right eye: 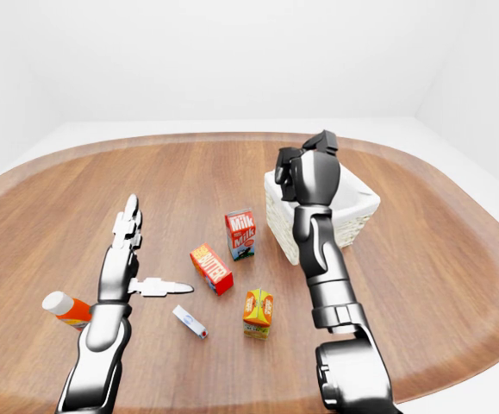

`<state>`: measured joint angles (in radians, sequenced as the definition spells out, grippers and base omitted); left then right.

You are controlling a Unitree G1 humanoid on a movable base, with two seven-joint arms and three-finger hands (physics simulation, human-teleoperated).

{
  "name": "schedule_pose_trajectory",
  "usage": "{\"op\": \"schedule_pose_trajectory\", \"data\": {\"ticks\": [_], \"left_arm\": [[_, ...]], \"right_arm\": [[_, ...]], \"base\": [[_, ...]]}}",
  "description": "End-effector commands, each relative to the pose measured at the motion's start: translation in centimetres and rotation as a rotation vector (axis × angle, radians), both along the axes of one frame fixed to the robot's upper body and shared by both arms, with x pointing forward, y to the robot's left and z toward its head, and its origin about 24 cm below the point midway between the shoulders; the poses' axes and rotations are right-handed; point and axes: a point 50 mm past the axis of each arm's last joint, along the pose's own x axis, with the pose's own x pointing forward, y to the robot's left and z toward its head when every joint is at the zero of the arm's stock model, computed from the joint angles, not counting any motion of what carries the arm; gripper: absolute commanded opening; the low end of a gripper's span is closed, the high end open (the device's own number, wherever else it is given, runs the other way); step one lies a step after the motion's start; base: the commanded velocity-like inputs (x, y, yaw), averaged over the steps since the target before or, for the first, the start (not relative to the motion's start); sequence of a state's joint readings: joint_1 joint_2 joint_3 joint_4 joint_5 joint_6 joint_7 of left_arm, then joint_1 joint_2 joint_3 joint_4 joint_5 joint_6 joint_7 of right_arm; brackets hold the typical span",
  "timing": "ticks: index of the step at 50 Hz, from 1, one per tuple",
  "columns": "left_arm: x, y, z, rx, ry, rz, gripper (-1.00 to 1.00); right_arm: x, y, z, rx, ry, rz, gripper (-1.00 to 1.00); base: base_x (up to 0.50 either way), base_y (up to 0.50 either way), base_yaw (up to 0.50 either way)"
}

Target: Pick up the alphabet soup and the tomato sauce, and put them in the basket.

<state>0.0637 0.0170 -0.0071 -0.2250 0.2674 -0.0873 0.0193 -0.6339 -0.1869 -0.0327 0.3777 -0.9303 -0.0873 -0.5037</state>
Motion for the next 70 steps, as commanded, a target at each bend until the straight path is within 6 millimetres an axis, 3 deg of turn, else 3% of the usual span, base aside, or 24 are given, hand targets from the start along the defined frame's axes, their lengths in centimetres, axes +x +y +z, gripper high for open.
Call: {"op": "schedule_pose_trajectory", "data": {"ticks": [1,24,45,70], "left_arm": [[0.0,0.1,-0.1,-0.017,0.005,0.000,1.00],[0.1,0.1,-0.1,-0.021,0.006,0.003,1.00],[0.1,0.1,-0.1,-0.022,0.003,0.001,1.00],[0.0,0.0,0.0,-0.020,0.001,-0.006,1.00]], "right_arm": [[2.3,-0.4,-0.4,-0.031,0.082,-0.030,-1.00],[5.7,-0.4,-1.5,-0.201,0.309,-0.083,-1.00],[6.6,-0.4,-0.2,-0.286,0.337,-0.104,-1.00],[6.4,-0.7,-2.4,-0.460,0.441,-0.194,-1.00]], "base": [[0.00,0.00,0.00],[0.00,0.00,0.00],[0.00,0.00,0.00],[0.00,0.00,0.00]]}}
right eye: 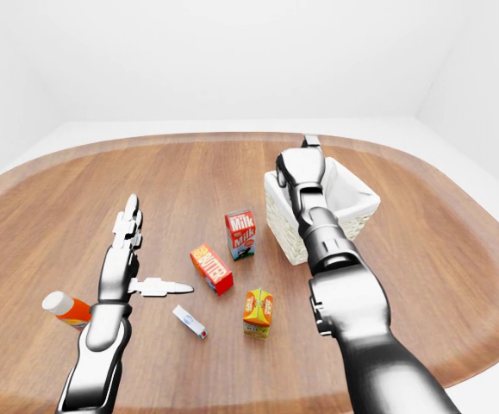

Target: Pick up the alphabet soup and the tomato sauce, and put them in the basket.

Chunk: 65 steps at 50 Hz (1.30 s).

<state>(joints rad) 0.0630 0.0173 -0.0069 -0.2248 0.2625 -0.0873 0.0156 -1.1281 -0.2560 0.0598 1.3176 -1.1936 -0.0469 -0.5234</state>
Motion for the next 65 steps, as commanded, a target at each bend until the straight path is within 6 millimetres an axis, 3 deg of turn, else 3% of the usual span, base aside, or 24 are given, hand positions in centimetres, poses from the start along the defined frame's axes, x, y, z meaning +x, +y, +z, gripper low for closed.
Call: {"op": "schedule_pose_trajectory", "data": {"ticks": [1,22,51,54,55,56,65], "left_arm": [[0.0,0.1,-0.1,-0.016,0.003,-0.001,1.00],[0.2,0.1,-0.1,-0.019,0.003,0.002,1.00],[0.0,0.1,0.2,-0.019,-0.008,0.000,1.00],[0.0,0.1,0.2,-0.019,-0.008,0.000,1.00],[0.0,0.1,0.2,-0.019,-0.008,0.001,1.00],[0.0,0.1,0.2,-0.019,-0.009,0.001,1.00],[0.0,0.1,0.2,-0.019,-0.008,0.001,1.00]], "right_arm": [[-0.1,-0.4,-0.5,-0.056,0.026,-0.048,-1.00],[-0.3,-2.0,-0.9,-0.073,0.041,-0.119,-1.00],[-0.5,-2.4,-1.7,-0.069,0.065,-0.139,-1.00],[-0.5,-2.4,-1.8,-0.069,0.066,-0.138,-0.26],[-0.5,-2.4,-1.8,-0.070,0.067,-0.139,0.16],[-0.5,-2.3,-1.8,-0.070,0.067,-0.138,1.00],[-0.5,-2.2,-1.9,-0.069,0.069,-0.135,1.00]], "base": [[0.00,0.00,0.00],[0.00,0.00,0.00],[0.00,0.00,0.00],[0.00,0.00,0.00],[0.00,0.00,0.00],[0.00,0.00,0.00],[0.00,0.00,0.00]]}}
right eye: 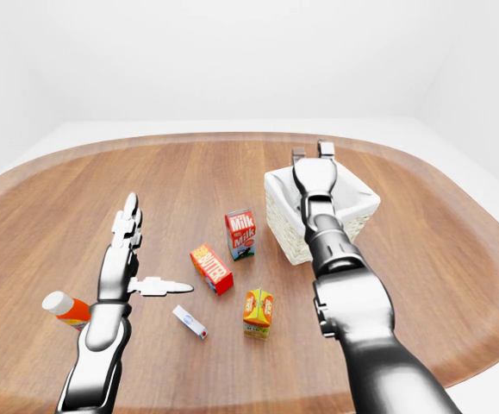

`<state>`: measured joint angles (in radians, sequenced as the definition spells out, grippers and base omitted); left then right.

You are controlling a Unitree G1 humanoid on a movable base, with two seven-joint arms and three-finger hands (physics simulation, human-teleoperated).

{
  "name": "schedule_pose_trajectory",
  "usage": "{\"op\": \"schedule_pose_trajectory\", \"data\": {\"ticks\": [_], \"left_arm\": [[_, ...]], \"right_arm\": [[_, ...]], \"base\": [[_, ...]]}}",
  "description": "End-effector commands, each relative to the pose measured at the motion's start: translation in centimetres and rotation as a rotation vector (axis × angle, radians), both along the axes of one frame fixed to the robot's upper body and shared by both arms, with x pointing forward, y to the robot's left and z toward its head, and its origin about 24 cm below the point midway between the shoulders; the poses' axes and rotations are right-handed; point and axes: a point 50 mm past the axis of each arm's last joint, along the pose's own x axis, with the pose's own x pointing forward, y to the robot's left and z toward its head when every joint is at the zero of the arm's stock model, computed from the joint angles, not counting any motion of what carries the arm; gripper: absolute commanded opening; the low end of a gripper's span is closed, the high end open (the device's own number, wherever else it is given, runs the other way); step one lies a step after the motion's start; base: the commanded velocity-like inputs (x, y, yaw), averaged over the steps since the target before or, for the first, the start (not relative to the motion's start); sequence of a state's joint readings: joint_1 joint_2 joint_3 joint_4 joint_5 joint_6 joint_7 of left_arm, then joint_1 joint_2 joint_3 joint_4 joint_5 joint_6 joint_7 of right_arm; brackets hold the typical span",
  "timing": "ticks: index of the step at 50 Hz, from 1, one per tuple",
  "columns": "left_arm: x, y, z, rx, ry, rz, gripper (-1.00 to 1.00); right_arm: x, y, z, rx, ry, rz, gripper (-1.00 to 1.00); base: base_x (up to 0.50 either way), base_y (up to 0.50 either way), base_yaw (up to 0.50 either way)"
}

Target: Pick up the alphabet soup and the tomato sauce, and put them in the basket.

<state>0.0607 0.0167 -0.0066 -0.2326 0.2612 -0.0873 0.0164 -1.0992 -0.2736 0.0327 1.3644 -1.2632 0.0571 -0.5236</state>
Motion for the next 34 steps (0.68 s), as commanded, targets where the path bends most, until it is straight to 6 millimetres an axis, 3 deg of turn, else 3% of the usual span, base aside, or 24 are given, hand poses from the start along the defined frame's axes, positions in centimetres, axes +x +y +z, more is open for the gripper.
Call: {"op": "schedule_pose_trajectory", "data": {"ticks": [1,12,34], "left_arm": [[0.0,0.1,0.0,-0.017,0.002,0.001,1.00],[0.0,0.1,0.0,-0.017,0.002,0.001,1.00],[0.1,0.2,-0.3,-0.019,0.013,0.003,1.00]], "right_arm": [[0.0,0.1,0.0,0.007,-0.003,0.001,1.00],[0.2,0.3,0.5,0.007,-0.015,0.007,1.00],[1.1,-0.1,6.0,0.025,-0.157,0.007,1.00]], "base": [[0.00,0.00,0.00],[0.00,0.00,0.00],[0.00,0.00,0.00]]}}
